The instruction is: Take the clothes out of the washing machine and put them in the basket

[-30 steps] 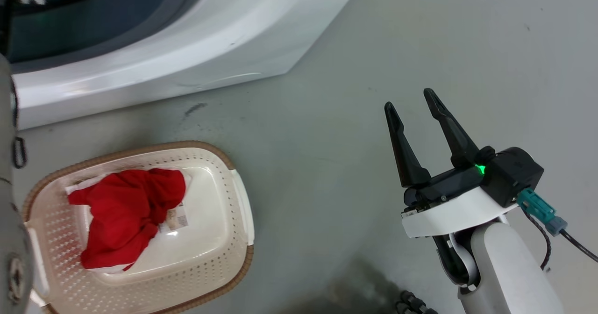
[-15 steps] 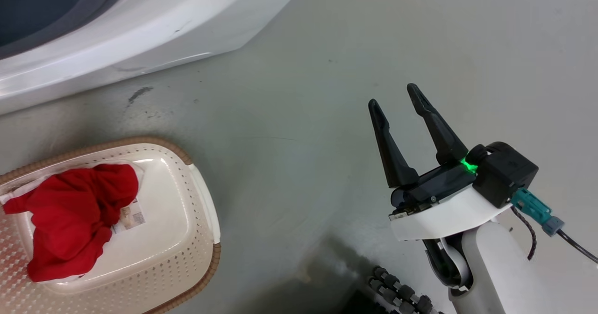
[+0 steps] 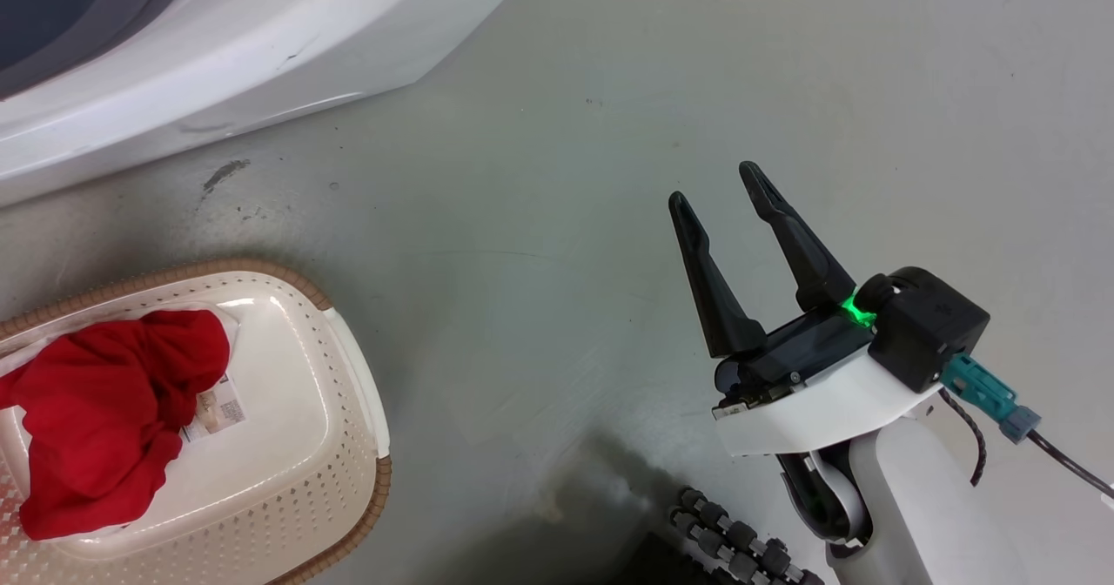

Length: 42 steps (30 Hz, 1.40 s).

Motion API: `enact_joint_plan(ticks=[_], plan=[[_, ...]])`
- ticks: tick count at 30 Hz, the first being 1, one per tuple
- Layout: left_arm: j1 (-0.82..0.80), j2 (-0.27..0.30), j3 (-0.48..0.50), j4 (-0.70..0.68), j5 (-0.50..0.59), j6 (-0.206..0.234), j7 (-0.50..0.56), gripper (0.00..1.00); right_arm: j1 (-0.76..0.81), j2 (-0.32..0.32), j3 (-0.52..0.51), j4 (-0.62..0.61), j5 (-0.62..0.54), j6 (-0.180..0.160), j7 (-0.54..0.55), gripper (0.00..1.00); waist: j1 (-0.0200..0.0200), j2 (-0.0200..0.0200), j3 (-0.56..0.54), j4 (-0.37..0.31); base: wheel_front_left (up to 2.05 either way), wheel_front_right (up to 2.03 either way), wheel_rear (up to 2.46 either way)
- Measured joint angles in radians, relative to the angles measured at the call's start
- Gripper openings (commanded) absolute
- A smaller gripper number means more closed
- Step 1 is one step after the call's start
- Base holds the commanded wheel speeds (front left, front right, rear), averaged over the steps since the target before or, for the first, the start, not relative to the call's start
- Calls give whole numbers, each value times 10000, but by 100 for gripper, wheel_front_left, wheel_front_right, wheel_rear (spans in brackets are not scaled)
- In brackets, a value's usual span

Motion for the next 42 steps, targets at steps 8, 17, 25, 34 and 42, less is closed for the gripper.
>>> enact_joint_plan(ticks=[8,17,25,34,42], plan=[[791,132,113,-1156,-199,623,-1549,0,-15,0,-21,77,-15,0,0,100,0,0,-210,121,0,0,0],[2404,-123,366,-2165,-489,1599,-5204,0,-115,4,-198,268,-359,0,-2,100,0,0,-938,417,0,0,0],[3863,-667,732,-1664,-1175,1801,-7354,0,133,4,-441,614,-709,0,-4,100,-1,0,-2001,697,0,0,0],[5193,-1452,882,-675,-1839,1411,-8982,0,676,4,-734,1060,-1078,0,-2,100,-1,0,-3459,1140,0,0,0],[5925,-1778,999,-173,-2219,915,-9779,0,1127,4,-978,1248,-1267,0,17,100,-1,0,-4495,1608,0,0,0]])
